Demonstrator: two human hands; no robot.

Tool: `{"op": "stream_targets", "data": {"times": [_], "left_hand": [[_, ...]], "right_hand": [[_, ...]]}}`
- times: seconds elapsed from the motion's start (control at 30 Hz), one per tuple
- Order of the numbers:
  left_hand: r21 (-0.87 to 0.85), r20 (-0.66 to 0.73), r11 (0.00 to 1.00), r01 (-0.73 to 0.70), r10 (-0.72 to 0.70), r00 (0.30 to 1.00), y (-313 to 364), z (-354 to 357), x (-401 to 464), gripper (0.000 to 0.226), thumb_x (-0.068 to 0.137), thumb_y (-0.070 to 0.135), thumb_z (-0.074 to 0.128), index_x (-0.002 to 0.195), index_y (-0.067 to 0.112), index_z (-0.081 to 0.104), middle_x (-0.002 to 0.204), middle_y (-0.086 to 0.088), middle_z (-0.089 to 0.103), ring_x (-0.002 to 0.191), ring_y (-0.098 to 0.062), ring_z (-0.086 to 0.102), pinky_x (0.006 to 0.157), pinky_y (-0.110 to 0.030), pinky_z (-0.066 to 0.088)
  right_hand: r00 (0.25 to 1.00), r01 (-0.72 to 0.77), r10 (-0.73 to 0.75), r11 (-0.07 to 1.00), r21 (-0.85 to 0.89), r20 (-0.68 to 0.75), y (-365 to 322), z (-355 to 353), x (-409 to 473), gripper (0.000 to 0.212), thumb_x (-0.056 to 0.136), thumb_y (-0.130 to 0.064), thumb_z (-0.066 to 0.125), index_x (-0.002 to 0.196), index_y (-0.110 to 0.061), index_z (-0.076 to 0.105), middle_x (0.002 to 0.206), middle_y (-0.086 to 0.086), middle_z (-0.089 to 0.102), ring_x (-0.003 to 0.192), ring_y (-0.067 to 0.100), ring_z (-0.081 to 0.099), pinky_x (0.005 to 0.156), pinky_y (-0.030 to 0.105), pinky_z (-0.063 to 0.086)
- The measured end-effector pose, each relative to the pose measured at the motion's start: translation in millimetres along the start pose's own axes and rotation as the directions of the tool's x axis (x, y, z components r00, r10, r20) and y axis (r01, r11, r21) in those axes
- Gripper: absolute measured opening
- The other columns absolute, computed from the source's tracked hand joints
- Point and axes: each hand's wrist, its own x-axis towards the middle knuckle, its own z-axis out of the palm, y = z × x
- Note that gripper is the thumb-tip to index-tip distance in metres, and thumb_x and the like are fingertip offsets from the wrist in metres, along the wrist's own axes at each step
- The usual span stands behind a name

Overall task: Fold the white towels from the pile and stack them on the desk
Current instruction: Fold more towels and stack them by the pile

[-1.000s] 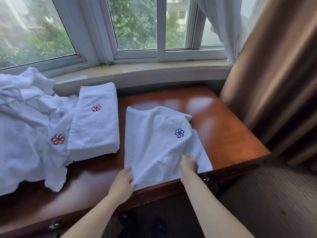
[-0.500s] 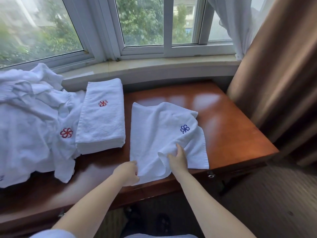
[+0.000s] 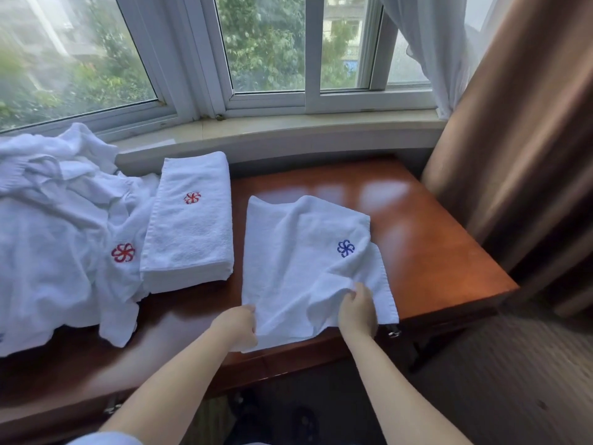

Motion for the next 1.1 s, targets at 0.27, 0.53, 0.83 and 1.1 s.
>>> {"op": "stream_targets", "data": {"times": [0.27, 0.53, 0.83, 1.1], "left_hand": [[-0.016, -0.036, 0.998, 0.055, -0.056, 0.998, 1.3, 5.4, 3.3, 0.057, 0.079, 0.009, 0.050, 0.133, -0.010, 0.045, 0.149, 0.000, 0.042, 0.104, -0.021, 0.063, 0.067, -0.028, 0.043], [-0.105, -0.029, 0.994, -0.033, 0.030, 0.999, 1.1, 12.7, -6.3, 0.010, 0.083, 0.023, 0.059, 0.075, 0.020, 0.064, 0.162, 0.007, 0.006, 0.112, -0.008, 0.059, 0.083, -0.028, 0.050], [-0.113, -0.113, 0.990, -0.089, 0.076, 0.991, -0.2, 17.2, -2.9, 0.022, 0.084, 0.031, 0.057, 0.091, 0.015, 0.071, 0.162, 0.004, 0.006, 0.120, -0.007, 0.054, 0.092, -0.027, 0.047], [-0.096, -0.099, 0.983, -0.156, 0.146, 0.984, -2.3, 16.6, 2.2, 0.022, 0.083, 0.028, 0.060, 0.096, 0.015, 0.071, 0.162, 0.003, 0.003, 0.134, -0.009, 0.042, 0.103, -0.029, 0.042]], "right_hand": [[0.889, -0.209, 0.438, 0.648, 0.732, -0.134, -2.0, -25.0, 15.1, 0.046, 0.097, -0.025, 0.026, 0.141, -0.032, 0.039, 0.131, 0.007, 0.054, 0.099, 0.029, 0.063, 0.092, 0.047, 0.051], [0.883, -0.430, 0.463, 0.731, 0.530, 0.077, 14.2, -35.5, 40.5, 0.014, 0.092, -0.018, 0.057, 0.093, -0.004, 0.056, 0.074, 0.006, 0.053, 0.068, 0.023, 0.052, 0.064, 0.032, 0.048], [0.994, -0.003, 0.024, 0.979, -0.202, 0.102, 23.6, -38.6, 48.3, 0.061, 0.092, -0.030, 0.052, 0.146, -0.033, 0.025, 0.136, 0.005, 0.030, 0.097, 0.027, 0.055, 0.078, 0.035, 0.049], [0.907, 0.167, 0.100, 0.807, -0.566, 0.410, 14.4, -37.7, 56.4, 0.075, 0.082, -0.044, 0.055, 0.147, -0.031, 0.019, 0.135, 0.010, 0.027, 0.093, 0.024, 0.053, 0.074, 0.030, 0.046]]}}
